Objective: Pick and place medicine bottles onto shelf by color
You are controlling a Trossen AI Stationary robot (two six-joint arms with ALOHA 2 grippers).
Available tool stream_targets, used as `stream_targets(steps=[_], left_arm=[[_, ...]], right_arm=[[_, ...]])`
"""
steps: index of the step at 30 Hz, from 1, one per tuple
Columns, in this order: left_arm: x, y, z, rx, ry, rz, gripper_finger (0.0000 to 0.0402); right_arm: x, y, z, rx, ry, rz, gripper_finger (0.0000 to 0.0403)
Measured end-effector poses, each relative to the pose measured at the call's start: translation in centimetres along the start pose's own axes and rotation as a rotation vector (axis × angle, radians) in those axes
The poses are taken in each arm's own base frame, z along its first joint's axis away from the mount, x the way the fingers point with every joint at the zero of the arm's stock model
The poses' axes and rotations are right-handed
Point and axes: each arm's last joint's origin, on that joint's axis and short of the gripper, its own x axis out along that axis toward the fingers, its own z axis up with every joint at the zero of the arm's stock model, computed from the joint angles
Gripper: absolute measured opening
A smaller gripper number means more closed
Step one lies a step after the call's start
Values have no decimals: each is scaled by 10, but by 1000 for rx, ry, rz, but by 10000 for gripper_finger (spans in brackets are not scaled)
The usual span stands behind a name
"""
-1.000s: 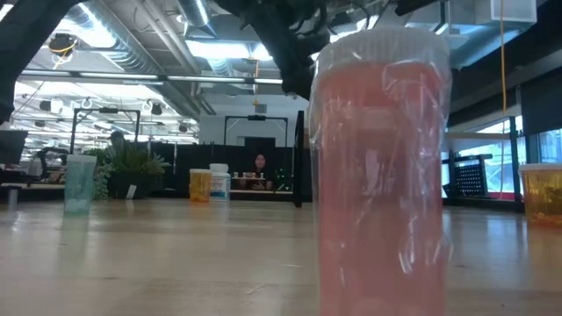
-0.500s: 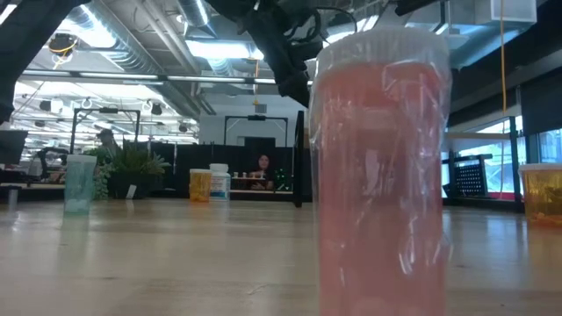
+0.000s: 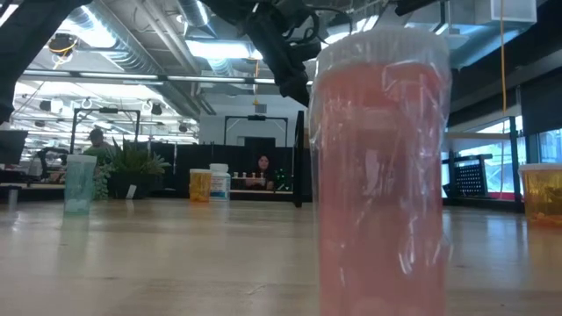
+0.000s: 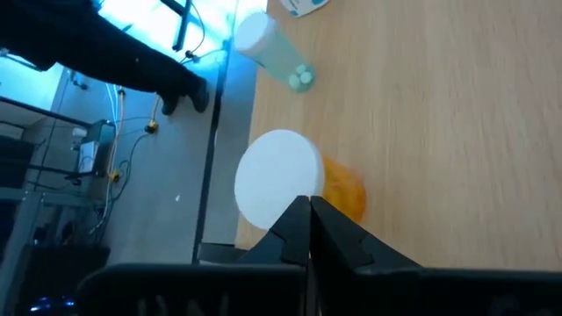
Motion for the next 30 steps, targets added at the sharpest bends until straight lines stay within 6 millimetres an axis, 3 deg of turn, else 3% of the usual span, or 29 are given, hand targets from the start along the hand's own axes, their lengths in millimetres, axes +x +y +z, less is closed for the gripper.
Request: stream_targets(steps=[10, 19, 30], left_arm=[[-5, -18, 10, 58, -52, -93, 0], [-2, -8, 4, 32, -41, -74, 0], [0, -3, 2, 20, -74, -104, 0]], right_arm=[[0, -1, 0, -4, -9, -26, 163], [-1, -6, 2, -23, -73, -221, 163], [-1, -7, 2, -22, -80, -241, 163]])
